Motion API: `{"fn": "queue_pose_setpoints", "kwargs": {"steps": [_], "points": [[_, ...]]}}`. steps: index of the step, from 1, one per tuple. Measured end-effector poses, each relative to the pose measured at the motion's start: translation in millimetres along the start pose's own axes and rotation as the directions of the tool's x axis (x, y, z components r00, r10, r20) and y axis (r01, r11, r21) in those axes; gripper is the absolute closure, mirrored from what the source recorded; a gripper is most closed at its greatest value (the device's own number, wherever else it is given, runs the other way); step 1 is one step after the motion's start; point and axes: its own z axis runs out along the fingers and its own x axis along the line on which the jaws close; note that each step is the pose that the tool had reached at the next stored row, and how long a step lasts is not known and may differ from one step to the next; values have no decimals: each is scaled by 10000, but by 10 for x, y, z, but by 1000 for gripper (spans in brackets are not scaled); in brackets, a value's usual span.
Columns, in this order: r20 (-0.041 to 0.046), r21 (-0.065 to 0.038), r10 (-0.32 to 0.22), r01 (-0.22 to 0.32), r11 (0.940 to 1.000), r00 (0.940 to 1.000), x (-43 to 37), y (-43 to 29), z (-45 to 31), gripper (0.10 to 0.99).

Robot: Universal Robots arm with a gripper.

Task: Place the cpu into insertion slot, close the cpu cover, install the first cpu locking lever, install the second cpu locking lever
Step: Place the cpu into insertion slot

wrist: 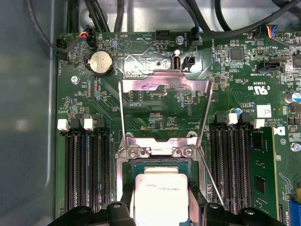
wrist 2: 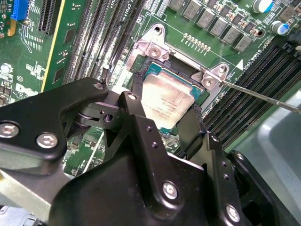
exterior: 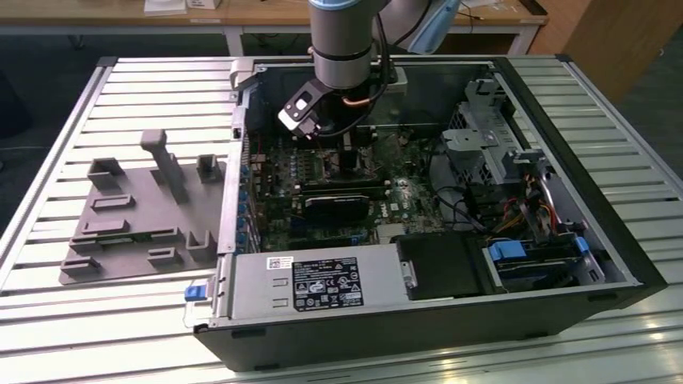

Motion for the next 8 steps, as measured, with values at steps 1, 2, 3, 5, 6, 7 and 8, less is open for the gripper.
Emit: {"fn": "queue_pose_setpoints", "kwargs": {"steps": [1,2,3,5,6,7,8], "points": [[0,0,1,-1,10000,10000,0,0,0,549],[0,1,0,0,10000,10000,0,0,0,549],[0,0,0,0,10000,10000,0,0,0,549],[0,0,0,0,10000,10000,0,0,1,549],[0,0,0,0,10000,10000,0,0,1,549],[-1,0,0,0,10000,10000,0,0,1,549],[0,0,0,0,10000,10000,0,0,1,549]]}}
